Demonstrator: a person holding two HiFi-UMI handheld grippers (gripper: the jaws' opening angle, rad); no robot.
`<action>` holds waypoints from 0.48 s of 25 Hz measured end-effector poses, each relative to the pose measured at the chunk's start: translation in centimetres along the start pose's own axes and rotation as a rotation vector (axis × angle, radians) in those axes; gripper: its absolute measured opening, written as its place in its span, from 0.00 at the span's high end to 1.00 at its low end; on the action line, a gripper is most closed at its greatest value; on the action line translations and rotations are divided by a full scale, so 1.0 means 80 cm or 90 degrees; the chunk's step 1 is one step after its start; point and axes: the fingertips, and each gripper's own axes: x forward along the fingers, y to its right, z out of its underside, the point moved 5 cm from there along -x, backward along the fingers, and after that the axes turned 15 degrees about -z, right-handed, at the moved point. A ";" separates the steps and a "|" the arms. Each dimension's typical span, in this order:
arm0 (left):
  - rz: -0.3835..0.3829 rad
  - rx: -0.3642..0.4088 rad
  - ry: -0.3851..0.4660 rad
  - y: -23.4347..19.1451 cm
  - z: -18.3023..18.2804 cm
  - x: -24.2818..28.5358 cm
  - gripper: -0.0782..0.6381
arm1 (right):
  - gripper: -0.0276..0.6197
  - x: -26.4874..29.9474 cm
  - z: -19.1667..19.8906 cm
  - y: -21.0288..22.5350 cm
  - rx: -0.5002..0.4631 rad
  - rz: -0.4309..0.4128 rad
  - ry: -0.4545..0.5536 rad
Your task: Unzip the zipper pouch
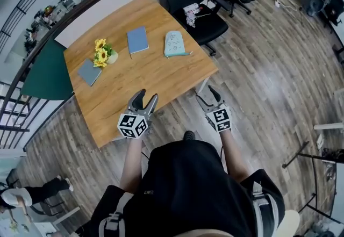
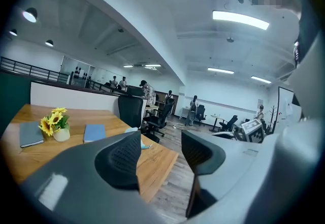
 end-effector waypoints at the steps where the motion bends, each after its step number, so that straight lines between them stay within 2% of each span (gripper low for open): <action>1: -0.002 0.000 -0.001 0.003 0.002 0.003 0.54 | 0.52 -0.001 0.003 0.004 0.002 -0.002 -0.001; 12: -0.017 -0.038 -0.019 0.022 0.019 0.022 0.55 | 0.52 -0.006 0.017 0.039 0.000 -0.022 -0.013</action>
